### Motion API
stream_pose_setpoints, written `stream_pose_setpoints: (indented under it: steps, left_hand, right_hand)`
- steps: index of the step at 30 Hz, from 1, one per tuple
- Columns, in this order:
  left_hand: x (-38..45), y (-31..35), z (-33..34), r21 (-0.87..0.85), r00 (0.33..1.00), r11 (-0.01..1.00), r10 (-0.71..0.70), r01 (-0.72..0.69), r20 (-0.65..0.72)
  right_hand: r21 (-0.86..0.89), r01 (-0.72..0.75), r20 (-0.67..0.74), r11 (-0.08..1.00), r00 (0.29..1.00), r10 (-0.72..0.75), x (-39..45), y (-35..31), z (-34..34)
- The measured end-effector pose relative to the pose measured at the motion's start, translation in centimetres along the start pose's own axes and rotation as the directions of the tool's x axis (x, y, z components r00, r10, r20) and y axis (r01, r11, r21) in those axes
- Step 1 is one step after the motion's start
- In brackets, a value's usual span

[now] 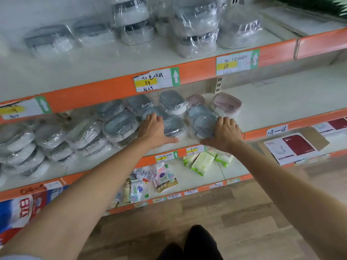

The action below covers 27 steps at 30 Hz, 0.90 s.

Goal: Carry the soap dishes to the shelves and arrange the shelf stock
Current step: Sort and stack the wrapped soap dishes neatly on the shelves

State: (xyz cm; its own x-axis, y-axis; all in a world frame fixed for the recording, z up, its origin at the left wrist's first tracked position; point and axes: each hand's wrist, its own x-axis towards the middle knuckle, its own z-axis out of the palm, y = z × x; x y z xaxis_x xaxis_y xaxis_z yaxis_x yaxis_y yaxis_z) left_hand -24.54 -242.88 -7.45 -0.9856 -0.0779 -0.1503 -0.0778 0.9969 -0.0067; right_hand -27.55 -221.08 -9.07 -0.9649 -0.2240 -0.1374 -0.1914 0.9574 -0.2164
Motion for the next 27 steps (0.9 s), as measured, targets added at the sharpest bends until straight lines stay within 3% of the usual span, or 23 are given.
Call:
stream_pose_setpoints:
  steps: [13,19,27]
  left_hand:
    - [8.0,-1.1,1.5,0.001,0.953,0.999,-0.032,0.033,-0.302]
    - [11.8,-0.2,3.1,-0.001,0.948,0.995,-0.099,0.103,-0.304]
    - [13.1,-0.6,3.4,0.011,0.929,0.998,-0.048,0.056,-0.366]
  right_hand:
    - [-0.013,-0.027,-0.21,1.0,0.977,0.024,7.5,-0.1,4.0]
    - [-0.035,-0.051,-0.234,0.998,0.971,0.041,10.2,-0.2,5.6]
    - [-0.076,-0.044,-0.203,0.996,0.979,0.027,11.9,-0.5,5.7]
